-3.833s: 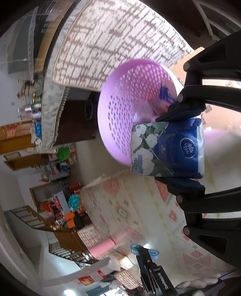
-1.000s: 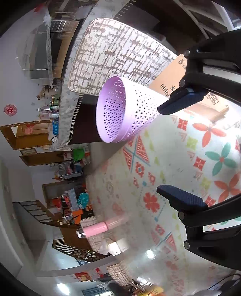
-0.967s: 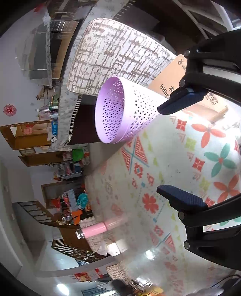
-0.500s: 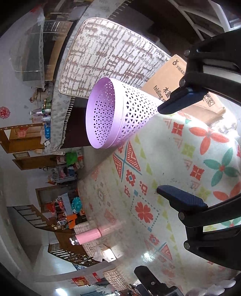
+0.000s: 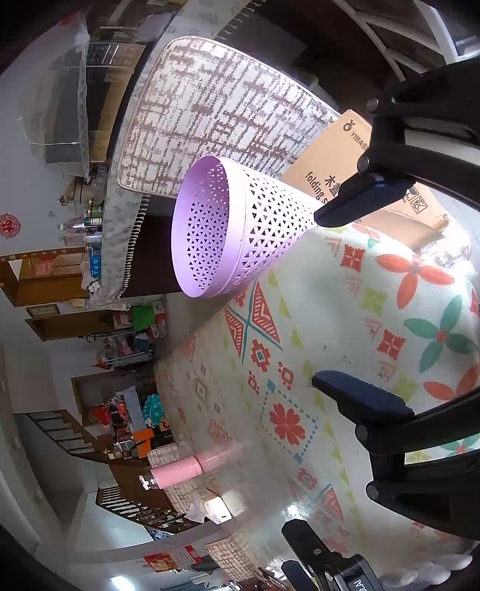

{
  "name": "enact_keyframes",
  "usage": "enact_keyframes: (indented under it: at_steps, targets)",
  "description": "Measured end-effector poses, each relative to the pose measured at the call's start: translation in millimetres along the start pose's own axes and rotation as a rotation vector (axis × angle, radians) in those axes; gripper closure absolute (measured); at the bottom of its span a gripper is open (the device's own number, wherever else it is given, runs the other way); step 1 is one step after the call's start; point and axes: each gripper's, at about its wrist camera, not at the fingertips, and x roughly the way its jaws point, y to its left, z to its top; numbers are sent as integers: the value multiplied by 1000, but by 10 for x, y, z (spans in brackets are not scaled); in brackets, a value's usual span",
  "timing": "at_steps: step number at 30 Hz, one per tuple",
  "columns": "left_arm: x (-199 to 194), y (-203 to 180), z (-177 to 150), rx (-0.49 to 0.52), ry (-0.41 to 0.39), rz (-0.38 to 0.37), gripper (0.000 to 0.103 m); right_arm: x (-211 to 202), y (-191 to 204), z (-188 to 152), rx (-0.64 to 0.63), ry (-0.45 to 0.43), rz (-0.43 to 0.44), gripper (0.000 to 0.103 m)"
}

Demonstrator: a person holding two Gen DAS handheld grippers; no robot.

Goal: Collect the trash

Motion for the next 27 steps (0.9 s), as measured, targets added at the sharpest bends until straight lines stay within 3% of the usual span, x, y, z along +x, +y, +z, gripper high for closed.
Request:
enact_keyframes:
  at_steps: [27]
  targets:
    - [26, 70, -62, -5, 22, 1, 0, 12, 43, 3, -5, 15, 0, 18]
